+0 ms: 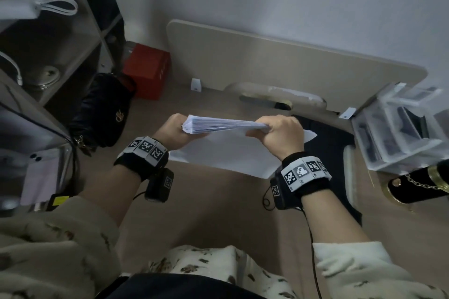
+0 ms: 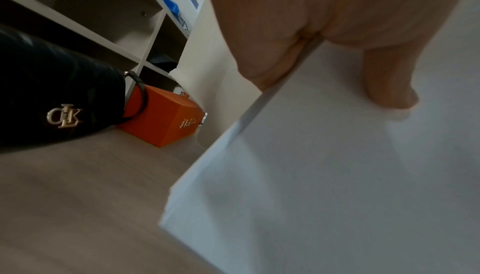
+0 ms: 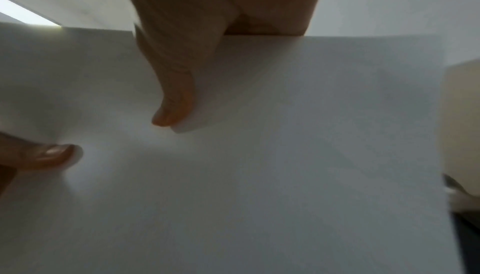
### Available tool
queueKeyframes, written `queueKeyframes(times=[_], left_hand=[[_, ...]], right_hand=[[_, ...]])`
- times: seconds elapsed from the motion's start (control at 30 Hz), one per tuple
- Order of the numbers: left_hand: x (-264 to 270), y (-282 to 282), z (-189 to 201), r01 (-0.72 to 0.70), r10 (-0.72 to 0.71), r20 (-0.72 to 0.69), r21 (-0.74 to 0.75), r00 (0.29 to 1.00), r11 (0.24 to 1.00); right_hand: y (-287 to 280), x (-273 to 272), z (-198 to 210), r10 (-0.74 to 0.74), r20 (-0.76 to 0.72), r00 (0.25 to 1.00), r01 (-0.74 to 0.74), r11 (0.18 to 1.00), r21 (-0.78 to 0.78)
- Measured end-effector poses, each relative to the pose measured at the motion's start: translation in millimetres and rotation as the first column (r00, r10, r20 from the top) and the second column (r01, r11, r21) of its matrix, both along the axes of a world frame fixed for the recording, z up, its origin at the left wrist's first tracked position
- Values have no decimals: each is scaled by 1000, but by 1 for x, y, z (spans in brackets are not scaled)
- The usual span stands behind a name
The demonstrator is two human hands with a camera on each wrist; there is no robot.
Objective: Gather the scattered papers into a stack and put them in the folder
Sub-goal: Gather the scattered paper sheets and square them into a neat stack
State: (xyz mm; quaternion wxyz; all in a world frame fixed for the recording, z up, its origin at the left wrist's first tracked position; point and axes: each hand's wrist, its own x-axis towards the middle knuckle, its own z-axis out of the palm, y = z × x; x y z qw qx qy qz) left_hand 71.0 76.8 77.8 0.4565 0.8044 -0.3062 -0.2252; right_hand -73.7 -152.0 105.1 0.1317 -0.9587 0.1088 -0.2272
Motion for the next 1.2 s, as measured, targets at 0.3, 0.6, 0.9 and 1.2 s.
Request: queueKeyframes(times=[0.3,0.6,0.9,1.2], left_hand=[[11,18,-9,-176,147,-281,-81,948,981],[14,6,-17,-256,210,-351,-90,913,962],[-6,7,-52,-444,380,-398,-79,835,893],[-15,6,-38,-532,435,-406,-161,804,831]], right_hand=[[-38,-13,-33,-416,-61,907,300,537,788],[-23,-5,-53,-471,-28,882,71,74,995],[20,4,-64,-573,5,820,24,44,999],[31,13,-46,-603,116,789,-38,140,989]])
